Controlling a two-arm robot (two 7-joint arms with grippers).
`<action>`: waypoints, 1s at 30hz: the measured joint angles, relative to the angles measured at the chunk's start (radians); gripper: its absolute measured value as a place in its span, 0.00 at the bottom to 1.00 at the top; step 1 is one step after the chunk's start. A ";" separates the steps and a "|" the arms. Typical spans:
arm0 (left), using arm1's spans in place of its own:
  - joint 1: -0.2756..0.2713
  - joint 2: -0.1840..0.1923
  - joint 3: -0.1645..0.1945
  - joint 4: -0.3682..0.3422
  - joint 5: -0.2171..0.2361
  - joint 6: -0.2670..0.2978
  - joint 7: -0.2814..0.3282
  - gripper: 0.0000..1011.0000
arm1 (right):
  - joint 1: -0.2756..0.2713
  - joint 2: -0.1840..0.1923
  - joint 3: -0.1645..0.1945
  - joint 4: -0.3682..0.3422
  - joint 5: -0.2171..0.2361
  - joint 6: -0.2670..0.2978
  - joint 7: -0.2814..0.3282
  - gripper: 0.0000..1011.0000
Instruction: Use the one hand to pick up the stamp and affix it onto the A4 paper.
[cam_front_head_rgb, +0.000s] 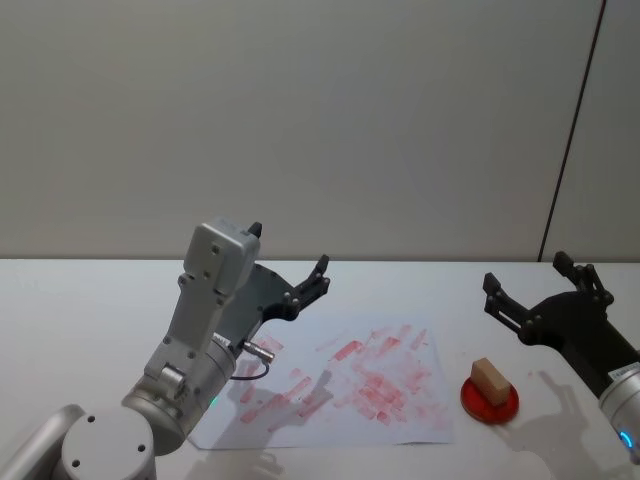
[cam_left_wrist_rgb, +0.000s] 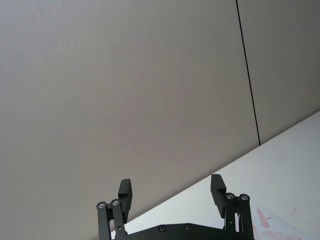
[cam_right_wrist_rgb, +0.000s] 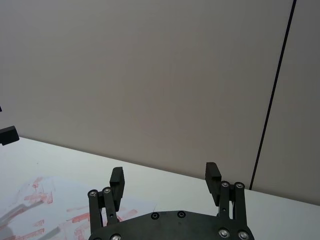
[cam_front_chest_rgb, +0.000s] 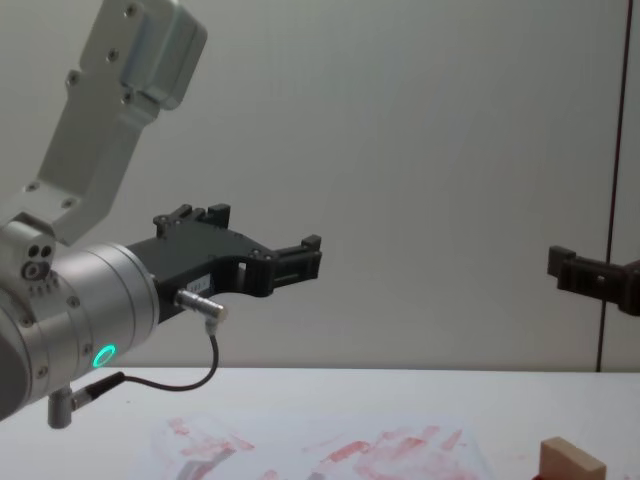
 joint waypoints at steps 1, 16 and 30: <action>0.000 0.000 0.000 0.000 0.000 0.000 0.000 0.99 | 0.000 0.000 0.000 0.000 0.000 0.000 0.000 0.99; 0.000 0.000 0.000 0.000 0.000 0.000 0.000 0.99 | 0.000 0.000 0.000 0.000 0.000 0.000 0.000 0.99; 0.000 0.000 0.000 0.000 0.000 0.000 0.000 0.99 | -0.001 0.001 -0.001 0.007 -0.004 0.010 0.012 0.99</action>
